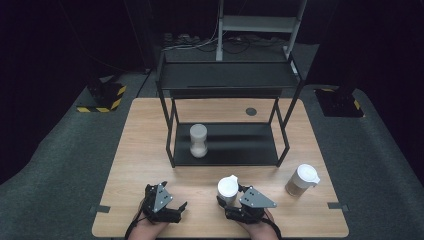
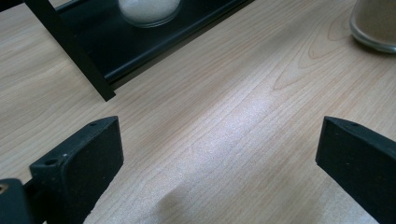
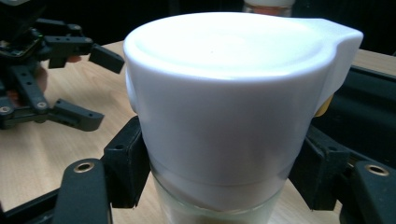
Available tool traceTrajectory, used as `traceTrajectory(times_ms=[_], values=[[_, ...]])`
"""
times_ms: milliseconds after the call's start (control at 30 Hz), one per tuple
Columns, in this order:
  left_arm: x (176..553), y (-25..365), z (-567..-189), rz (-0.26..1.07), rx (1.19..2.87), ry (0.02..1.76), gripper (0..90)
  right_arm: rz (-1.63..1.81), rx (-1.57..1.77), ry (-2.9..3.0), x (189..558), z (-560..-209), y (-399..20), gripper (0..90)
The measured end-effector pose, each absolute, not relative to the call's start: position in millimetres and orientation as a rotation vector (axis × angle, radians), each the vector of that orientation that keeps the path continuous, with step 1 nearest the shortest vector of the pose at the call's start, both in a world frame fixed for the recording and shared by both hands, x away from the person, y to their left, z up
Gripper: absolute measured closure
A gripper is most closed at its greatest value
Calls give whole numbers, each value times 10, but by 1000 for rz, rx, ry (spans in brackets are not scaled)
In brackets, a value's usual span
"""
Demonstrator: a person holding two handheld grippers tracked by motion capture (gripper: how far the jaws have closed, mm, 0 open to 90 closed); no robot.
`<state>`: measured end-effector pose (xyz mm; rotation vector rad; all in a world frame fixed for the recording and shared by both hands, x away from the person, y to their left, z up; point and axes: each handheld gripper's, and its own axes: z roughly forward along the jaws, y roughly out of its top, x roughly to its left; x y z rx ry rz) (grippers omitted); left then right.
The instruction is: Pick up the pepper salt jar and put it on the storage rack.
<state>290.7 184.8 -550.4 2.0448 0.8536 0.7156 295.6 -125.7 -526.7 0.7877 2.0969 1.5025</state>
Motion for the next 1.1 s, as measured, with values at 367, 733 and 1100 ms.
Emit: traceTrajectory(times_ms=[367, 733, 1100], values=[[2905, 1848, -5504, 717, 2045, 852, 11, 1490, 834, 2038, 3009, -5218, -1400, 303], [2906, 1851, -5503, 713, 2045, 850, 11, 1473, 863, 1991, 3083, -5161, -1482, 303], [2906, 1861, -5500, 707, 2040, 850, 11, 1462, 868, 1986, 3155, -5136, -1449, 303]])
